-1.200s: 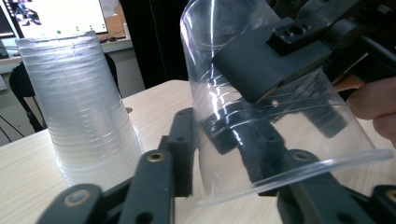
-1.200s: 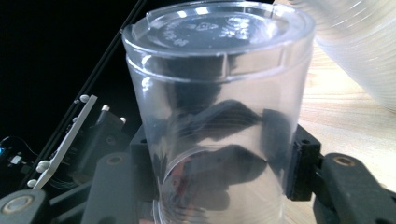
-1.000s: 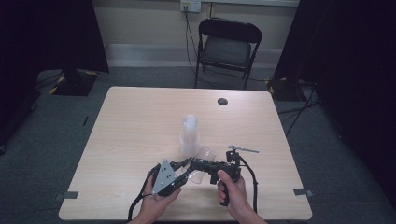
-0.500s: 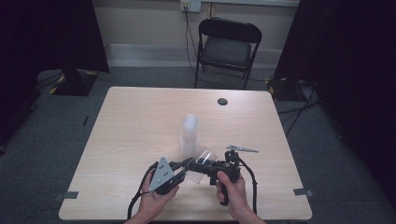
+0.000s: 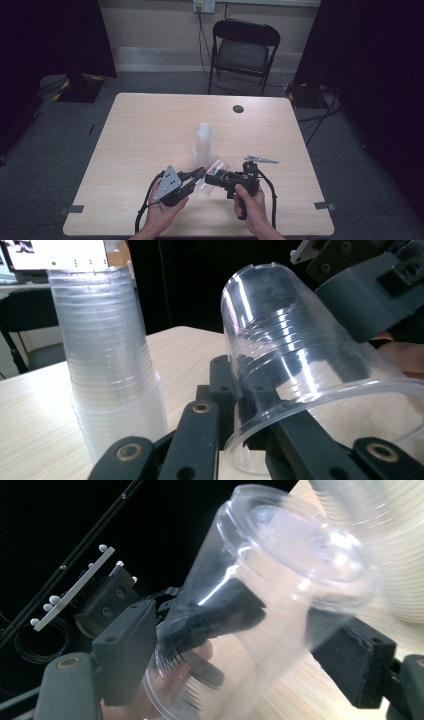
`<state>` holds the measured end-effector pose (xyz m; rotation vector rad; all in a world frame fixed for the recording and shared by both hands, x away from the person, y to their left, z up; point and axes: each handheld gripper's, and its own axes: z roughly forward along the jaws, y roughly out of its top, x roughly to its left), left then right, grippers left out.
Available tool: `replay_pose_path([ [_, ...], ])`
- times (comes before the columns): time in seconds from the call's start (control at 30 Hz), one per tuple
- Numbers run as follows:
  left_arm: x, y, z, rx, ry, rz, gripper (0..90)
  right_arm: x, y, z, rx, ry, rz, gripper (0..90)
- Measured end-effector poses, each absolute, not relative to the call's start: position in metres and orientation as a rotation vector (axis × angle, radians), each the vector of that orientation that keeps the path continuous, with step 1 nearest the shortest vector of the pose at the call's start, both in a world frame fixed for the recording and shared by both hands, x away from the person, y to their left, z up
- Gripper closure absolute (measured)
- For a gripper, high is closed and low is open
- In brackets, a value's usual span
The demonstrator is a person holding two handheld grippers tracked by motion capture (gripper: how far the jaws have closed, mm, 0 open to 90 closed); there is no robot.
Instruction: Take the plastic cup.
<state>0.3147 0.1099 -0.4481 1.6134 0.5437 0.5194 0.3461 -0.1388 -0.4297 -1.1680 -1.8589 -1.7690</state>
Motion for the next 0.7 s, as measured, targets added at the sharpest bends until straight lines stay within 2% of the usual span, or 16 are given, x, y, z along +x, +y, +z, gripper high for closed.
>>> replay_pose_path([
  [0.7,0.317,0.128,-0.437,1.694,0.653,0.429,86.5,0.348,-0.151,-0.431,-1.159,-1.883,-1.794,20.9],
])
